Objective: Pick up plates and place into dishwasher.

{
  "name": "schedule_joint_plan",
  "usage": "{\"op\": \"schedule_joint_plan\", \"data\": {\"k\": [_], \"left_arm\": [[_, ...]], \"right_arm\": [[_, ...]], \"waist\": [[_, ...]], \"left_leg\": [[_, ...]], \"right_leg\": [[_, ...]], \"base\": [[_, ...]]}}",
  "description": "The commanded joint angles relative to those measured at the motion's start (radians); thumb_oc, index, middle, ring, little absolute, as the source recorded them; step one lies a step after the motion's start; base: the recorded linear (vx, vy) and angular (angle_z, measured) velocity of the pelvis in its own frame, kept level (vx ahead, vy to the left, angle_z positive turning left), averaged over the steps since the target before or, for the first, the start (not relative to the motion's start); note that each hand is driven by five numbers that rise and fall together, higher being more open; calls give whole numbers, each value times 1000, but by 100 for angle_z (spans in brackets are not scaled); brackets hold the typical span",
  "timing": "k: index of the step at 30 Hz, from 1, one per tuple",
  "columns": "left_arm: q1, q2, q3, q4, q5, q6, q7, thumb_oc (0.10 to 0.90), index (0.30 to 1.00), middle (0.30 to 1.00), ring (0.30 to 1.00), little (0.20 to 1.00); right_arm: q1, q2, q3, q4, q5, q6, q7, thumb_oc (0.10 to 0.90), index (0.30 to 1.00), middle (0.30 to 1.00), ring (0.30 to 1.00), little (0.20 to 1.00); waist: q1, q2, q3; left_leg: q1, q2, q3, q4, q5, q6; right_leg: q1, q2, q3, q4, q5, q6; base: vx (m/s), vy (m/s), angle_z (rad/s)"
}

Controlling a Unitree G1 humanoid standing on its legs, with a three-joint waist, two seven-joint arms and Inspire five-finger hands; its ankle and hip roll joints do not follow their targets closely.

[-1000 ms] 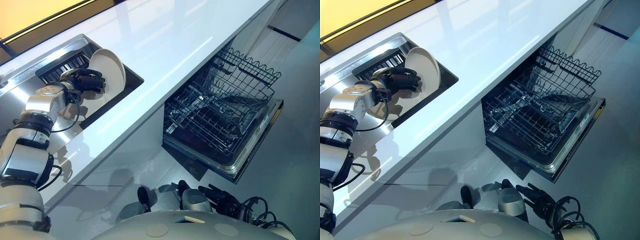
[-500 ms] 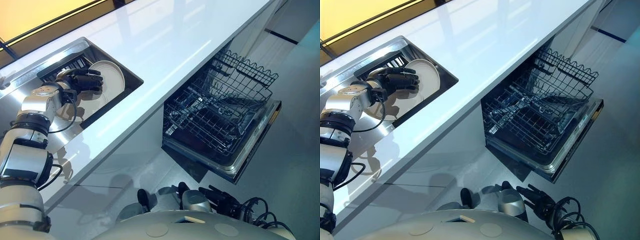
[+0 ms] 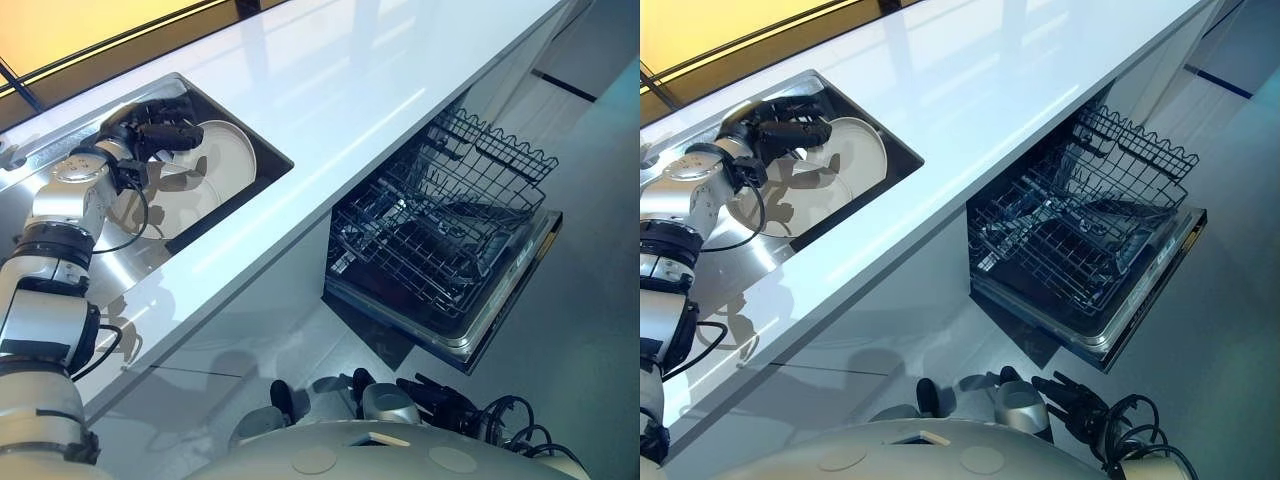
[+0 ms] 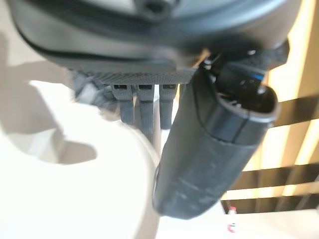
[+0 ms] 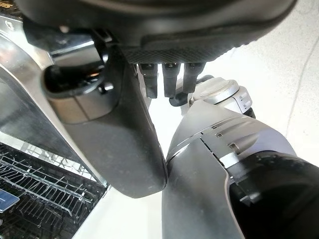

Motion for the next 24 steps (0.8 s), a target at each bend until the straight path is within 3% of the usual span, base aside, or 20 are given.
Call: {"op": "schedule_joint_plan", "data": {"k": [1, 10, 18, 21, 24], "left_arm": [[-105, 84, 105, -44, 8, -141, 49, 800, 900, 900, 900, 900], [-115, 91, 75, 0, 101, -139, 56, 800, 900, 900, 900, 900], [-159, 134, -42, 70, 436, -142, -32, 800, 900, 900, 900, 900], [-205, 174, -105, 57, 509, -160, 28, 800, 900, 900, 900, 900], [-258, 231, -141, 12, 569, -234, 207, 800, 900, 900, 900, 900]], "right_arm": [[47, -20, 41, 28, -17, -1, 33, 800, 900, 900, 900, 900], [68, -16, 43, 24, -24, -13, 34, 800, 900, 900, 900, 900], [82, -18, 33, 18, -37, -24, 36, 800, 900, 900, 900, 900], [79, -25, 28, 13, -35, -20, 37, 800, 900, 900, 900, 900], [78, -28, 26, 8, -22, -23, 38, 800, 900, 900, 900, 900]], "waist": [[-3, 85, -61], [-17, 81, -57], [-33, 85, -38], [-33, 94, -29], [-20, 99, -24]], "left_leg": [[-16, -80, 41, 69, -153, 57], [-25, -81, 51, 85, -158, 58], [-38, -82, 66, 99, -159, 61], [-42, -84, 63, 98, -157, 60], [-44, -84, 54, 96, -155, 57]], "right_leg": [[-92, 55, 13, 109, -39, 83], [-105, 53, 20, 121, -38, 88], [-124, 51, 39, 122, -22, 101], [-127, 51, 44, 118, -18, 102], [-122, 50, 40, 114, -19, 98]], "base": [[0, 0, 0], [25, 3, 0], [24, 4, -3], [-20, 0, -6], [-37, -24, 1]]}}
